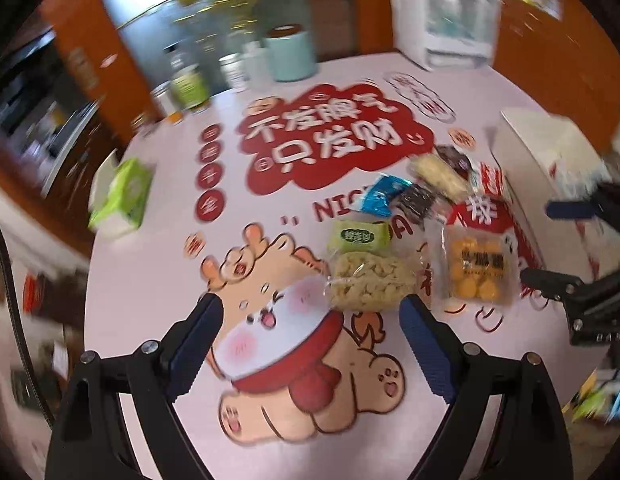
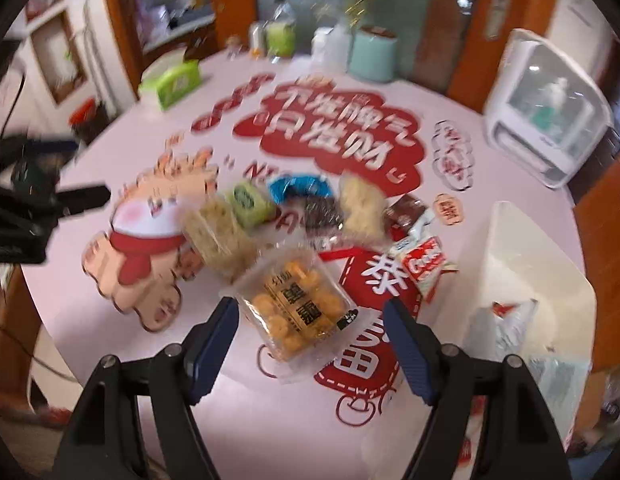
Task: Organize snacks
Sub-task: 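Move both open tools back from the tray to the snack pile, then grasp the clear bag of puffed snacks with the left tool while the right tool grasps the orange-ball bag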
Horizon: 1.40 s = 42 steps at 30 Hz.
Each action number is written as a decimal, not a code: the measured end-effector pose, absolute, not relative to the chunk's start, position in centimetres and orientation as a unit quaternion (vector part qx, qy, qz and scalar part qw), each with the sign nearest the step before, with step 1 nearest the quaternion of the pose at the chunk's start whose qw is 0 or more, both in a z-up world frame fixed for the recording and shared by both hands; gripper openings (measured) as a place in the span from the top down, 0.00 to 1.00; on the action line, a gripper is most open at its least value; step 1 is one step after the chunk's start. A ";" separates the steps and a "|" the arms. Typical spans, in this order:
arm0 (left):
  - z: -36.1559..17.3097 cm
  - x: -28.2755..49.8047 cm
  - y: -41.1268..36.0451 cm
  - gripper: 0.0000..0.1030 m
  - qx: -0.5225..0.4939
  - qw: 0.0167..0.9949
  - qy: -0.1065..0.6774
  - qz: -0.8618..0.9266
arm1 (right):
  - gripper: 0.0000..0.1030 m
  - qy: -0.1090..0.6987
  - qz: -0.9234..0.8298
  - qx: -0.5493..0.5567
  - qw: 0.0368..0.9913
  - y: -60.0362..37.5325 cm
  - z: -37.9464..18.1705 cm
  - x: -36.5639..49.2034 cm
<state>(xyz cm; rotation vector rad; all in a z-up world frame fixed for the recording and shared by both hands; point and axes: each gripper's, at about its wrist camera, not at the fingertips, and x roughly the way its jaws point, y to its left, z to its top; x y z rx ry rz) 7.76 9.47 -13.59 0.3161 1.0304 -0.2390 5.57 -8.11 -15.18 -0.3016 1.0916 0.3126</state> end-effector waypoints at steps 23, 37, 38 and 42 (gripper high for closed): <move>-22.5 12.6 4.7 0.14 0.351 0.719 0.488 -0.349 | 0.08 0.615 0.267 -0.244 0.700 -5.2 -24.9 11.1; -24.9 12.1 1.7 0.14 0.474 0.629 0.436 -0.435 | 0.30 0.671 0.146 -0.045 0.725 -10.4 -24.5 11.8; -25.3 12.0 1.5 0.19 0.483 0.619 0.436 -0.440 | 0.30 0.671 0.138 -0.024 0.728 -11.0 -24.3 11.6; -26.7 11.3 1.1 0.31 0.512 0.594 0.428 -0.450 | 0.31 0.659 0.112 0.030 0.743 -12.7 -22.9 10.6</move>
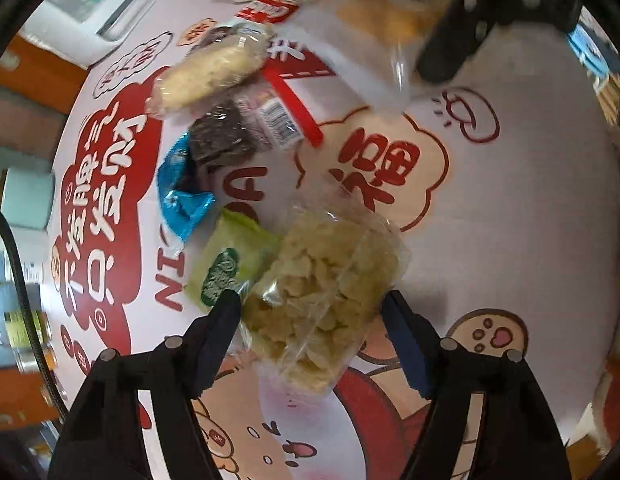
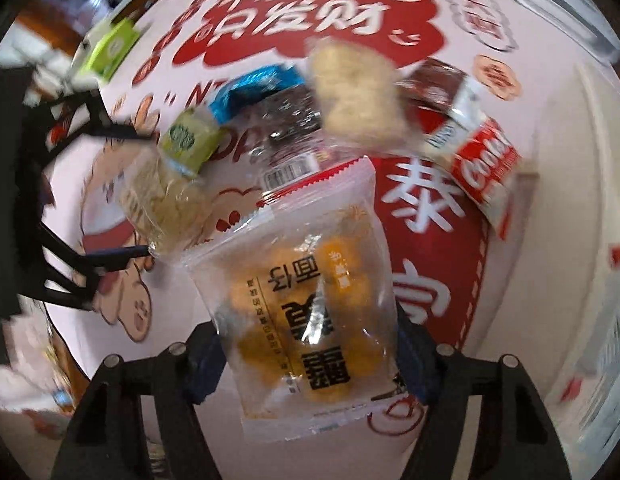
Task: Organize snacks
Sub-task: 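Grasp the clear bag of puffed snacks with the left tool while the right tool grasps the orange-ball bag, then carry both bags over the white tray and open both tools to release them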
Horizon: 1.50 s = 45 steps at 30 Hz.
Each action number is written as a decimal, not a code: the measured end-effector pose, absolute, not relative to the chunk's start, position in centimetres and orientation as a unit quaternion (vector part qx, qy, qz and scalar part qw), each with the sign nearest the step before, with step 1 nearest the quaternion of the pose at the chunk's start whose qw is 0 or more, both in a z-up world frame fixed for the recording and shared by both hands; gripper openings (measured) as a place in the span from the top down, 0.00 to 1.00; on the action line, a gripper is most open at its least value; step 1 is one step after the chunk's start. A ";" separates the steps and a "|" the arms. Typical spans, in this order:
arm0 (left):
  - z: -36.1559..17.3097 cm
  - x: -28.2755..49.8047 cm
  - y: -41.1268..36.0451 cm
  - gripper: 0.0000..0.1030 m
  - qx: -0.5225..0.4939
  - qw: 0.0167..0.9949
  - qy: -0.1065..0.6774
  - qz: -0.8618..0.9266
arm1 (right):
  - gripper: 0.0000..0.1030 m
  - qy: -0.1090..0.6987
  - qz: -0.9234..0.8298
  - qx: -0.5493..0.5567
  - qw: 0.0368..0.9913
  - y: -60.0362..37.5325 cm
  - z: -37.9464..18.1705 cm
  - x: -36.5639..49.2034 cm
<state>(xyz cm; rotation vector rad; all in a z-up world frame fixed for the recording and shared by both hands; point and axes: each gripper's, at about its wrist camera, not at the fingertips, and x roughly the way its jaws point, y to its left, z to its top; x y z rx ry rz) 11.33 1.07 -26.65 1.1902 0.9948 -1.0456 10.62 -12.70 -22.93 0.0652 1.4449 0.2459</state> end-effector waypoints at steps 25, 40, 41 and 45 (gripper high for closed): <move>-21.6 8.1 3.8 0.50 0.189 0.742 0.588 -0.261 | 0.36 0.598 0.114 0.065 0.790 -12.9 -18.3 4.1; -5.8 5.7 -4.1 0.50 0.095 0.836 0.465 -0.274 | 0.36 0.483 0.126 0.096 0.861 -19.6 -7.8 -0.3; -5.1 5.6 -4.9 0.50 0.093 0.839 0.458 -0.278 | 0.36 0.475 0.120 0.098 0.866 -20.5 -7.1 -0.7; -2.3 5.7 -9.9 0.50 0.093 0.851 0.426 -0.294 | 0.36 0.447 0.086 0.105 0.884 -25.1 -4.8 -2.2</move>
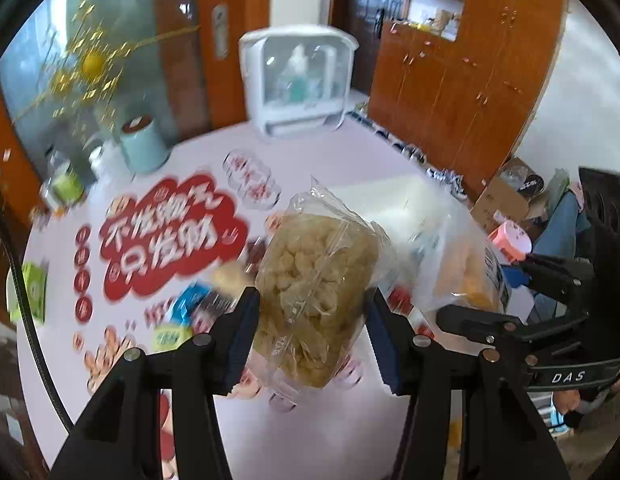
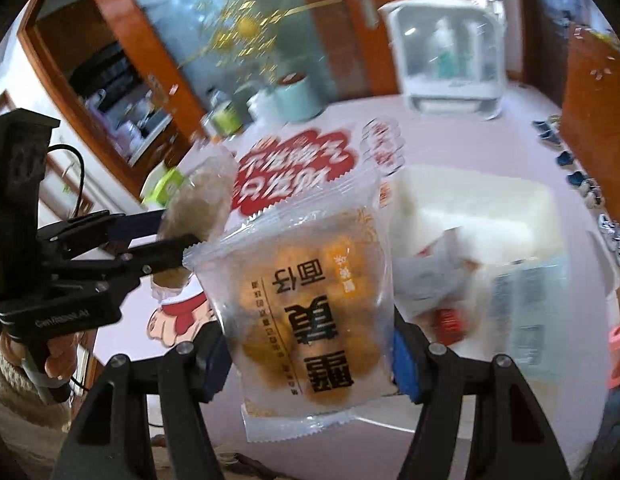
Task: Organize snacks
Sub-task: 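Carry both bags over the white tray and open both tools to release them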
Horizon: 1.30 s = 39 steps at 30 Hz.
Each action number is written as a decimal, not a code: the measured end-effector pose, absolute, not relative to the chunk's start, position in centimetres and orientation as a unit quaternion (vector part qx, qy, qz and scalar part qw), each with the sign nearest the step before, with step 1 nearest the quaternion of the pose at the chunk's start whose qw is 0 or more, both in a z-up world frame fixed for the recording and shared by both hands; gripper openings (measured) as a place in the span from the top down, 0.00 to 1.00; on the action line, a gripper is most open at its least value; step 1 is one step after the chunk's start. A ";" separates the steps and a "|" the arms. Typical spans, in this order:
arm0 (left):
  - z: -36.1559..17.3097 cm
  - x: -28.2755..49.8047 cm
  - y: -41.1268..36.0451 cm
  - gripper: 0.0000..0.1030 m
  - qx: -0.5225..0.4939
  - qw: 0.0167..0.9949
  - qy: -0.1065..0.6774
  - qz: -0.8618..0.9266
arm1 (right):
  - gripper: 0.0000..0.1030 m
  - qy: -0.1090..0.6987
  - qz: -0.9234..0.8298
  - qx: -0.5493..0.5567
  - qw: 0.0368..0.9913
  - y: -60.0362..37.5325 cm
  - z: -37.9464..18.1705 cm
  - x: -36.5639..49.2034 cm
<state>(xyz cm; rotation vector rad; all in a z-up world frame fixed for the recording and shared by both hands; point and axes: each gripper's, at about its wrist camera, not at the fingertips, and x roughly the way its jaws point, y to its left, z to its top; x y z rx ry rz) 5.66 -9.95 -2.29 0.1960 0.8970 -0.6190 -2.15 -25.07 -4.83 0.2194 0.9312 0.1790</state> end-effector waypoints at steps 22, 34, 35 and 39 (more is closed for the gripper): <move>-6.0 12.3 -27.8 0.50 0.100 0.842 0.464 -0.258 | 0.32 0.452 -0.051 0.126 0.882 -41.4 -4.9 5.3; -7.7 14.6 -28.5 0.28 0.101 0.834 0.483 -0.246 | 0.19 0.483 -0.063 0.112 0.866 -41.9 -7.6 9.1; -7.7 14.7 -28.3 0.21 0.097 0.836 0.482 -0.245 | 0.18 0.484 -0.067 0.109 0.866 -42.0 -7.8 9.3; -7.5 15.0 -27.4 0.20 0.082 0.840 0.480 -0.237 | 0.16 0.487 -0.057 0.125 0.862 -42.5 -8.3 9.3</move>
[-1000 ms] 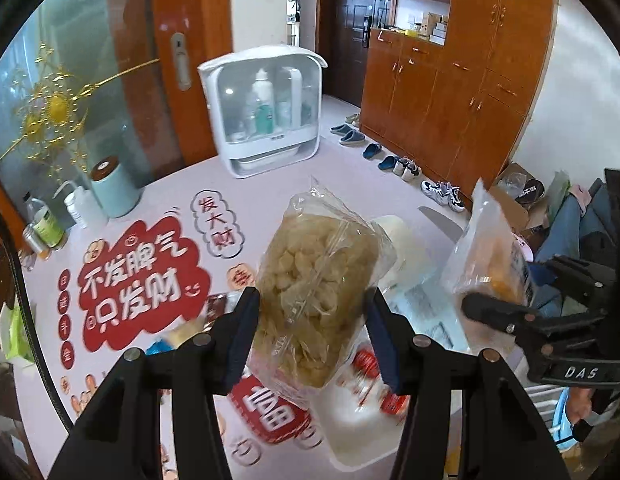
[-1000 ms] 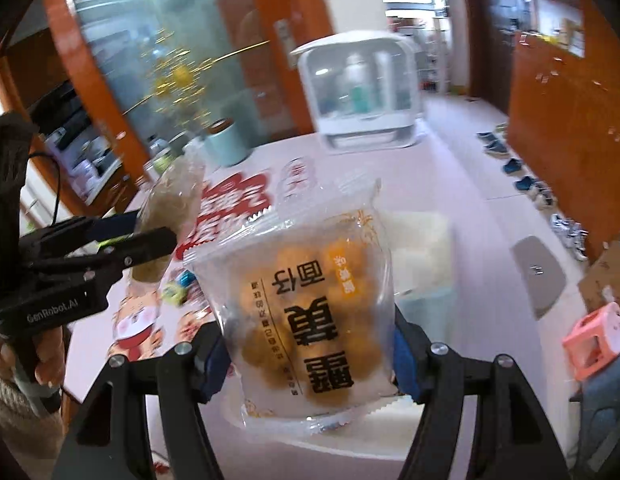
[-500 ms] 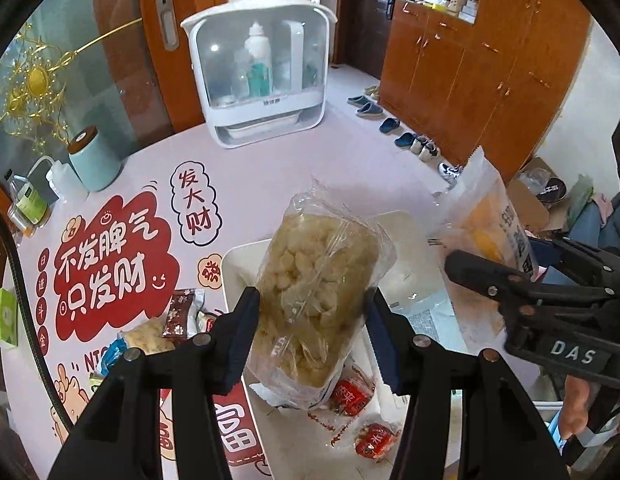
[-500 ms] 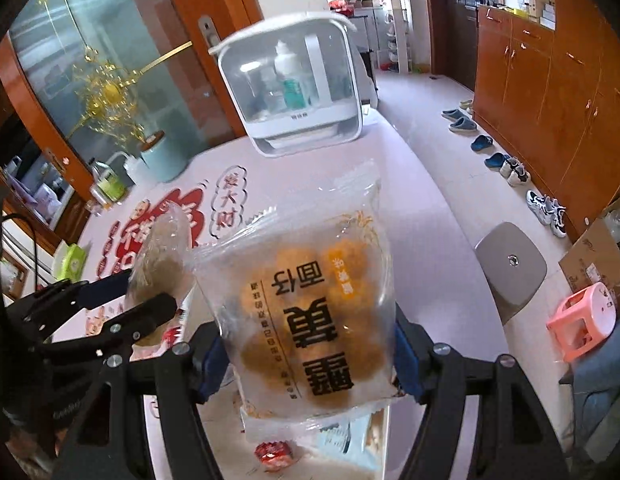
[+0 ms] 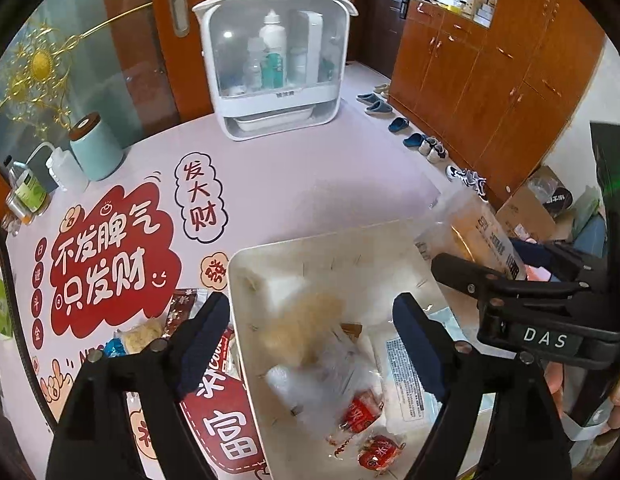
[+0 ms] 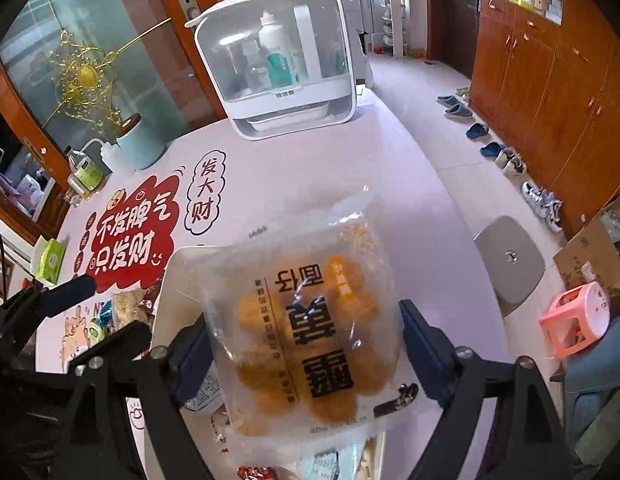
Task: Organize snacks
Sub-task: 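Carry both bags over the white tray and open both tools to release them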
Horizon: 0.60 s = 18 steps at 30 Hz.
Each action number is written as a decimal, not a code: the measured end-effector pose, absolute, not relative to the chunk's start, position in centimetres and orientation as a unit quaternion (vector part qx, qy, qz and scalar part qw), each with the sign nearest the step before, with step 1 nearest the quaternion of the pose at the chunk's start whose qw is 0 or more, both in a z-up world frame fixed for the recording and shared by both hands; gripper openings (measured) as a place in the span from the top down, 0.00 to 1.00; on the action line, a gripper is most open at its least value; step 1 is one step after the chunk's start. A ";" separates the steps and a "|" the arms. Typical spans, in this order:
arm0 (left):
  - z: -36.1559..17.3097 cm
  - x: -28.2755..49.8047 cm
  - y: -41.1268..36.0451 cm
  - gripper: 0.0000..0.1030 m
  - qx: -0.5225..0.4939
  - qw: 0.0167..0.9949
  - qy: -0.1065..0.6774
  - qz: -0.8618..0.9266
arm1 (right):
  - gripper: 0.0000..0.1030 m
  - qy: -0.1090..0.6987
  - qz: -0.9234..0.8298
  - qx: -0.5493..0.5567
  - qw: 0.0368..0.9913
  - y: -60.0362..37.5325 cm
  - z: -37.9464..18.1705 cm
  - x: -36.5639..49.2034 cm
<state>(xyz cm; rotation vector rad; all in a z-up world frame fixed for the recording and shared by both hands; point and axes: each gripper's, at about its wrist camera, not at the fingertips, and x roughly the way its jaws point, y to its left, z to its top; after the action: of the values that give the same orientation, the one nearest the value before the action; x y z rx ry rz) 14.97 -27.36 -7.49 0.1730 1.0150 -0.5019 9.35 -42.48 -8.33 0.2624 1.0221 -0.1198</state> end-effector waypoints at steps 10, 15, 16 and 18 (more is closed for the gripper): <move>-6.8 14.4 -24.9 0.20 0.055 0.848 0.478 -0.220 | 0.10 0.455 -0.059 0.116 0.881 -42.2 -7.5 8.8; -6.2 13.3 -24.0 0.19 0.057 0.856 0.468 -0.209 | 0.04 0.433 -0.052 0.107 0.893 -41.5 -6.1 8.4; -6.1 13.0 -23.7 0.19 0.058 0.858 0.467 -0.206 | 0.04 0.433 -0.050 0.107 0.894 -41.4 -5.9 8.4; -5.9 12.6 -23.3 0.20 0.056 0.860 0.466 -0.202 | 0.04 0.432 -0.045 0.104 0.895 -40.9 -5.8 8.2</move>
<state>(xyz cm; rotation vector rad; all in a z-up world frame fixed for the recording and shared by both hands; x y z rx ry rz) 12.61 -23.27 -5.94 0.1183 0.9774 -0.4244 8.22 -40.94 -5.77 0.2162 0.8965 -0.0937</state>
